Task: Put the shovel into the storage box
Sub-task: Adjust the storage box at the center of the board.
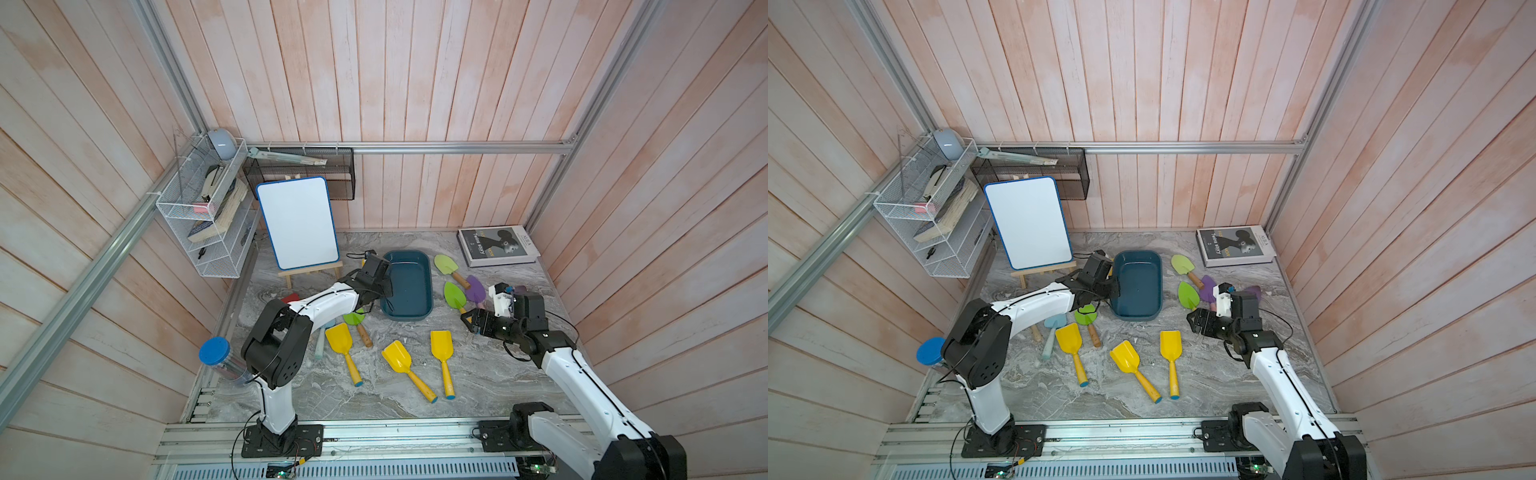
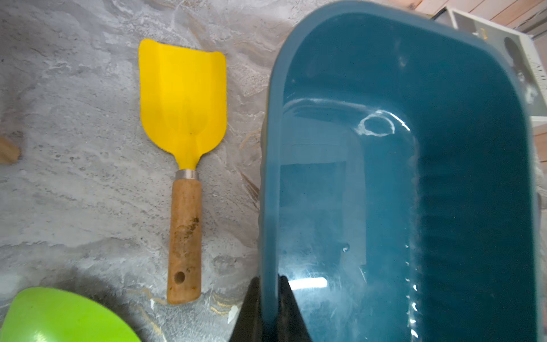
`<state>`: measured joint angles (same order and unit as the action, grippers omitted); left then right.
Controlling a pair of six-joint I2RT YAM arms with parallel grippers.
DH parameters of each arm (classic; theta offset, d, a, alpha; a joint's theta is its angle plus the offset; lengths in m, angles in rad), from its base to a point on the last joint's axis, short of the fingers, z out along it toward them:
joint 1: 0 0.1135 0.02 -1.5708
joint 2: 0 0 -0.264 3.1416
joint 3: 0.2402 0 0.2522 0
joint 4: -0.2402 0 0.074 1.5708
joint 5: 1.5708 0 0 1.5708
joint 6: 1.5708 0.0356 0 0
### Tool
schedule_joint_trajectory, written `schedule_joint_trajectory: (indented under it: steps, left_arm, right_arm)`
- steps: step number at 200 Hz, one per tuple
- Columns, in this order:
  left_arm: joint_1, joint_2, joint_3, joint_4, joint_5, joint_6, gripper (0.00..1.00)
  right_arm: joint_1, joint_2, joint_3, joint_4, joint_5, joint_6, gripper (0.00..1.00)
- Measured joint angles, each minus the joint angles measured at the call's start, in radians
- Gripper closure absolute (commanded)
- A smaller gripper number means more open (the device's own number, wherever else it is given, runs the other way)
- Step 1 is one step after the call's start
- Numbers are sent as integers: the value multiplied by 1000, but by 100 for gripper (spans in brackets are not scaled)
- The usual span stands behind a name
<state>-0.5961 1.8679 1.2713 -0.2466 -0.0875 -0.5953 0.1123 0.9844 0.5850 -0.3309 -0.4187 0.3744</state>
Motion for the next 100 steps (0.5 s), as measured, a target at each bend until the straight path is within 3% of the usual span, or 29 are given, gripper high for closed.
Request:
schedule_joint_trajectory:
  steps: [100]
  left_arm:
    - [-1, 75, 2, 6, -26, -19, 100]
  right_arm:
    - [0, 29, -26, 45, -14, 18, 18]
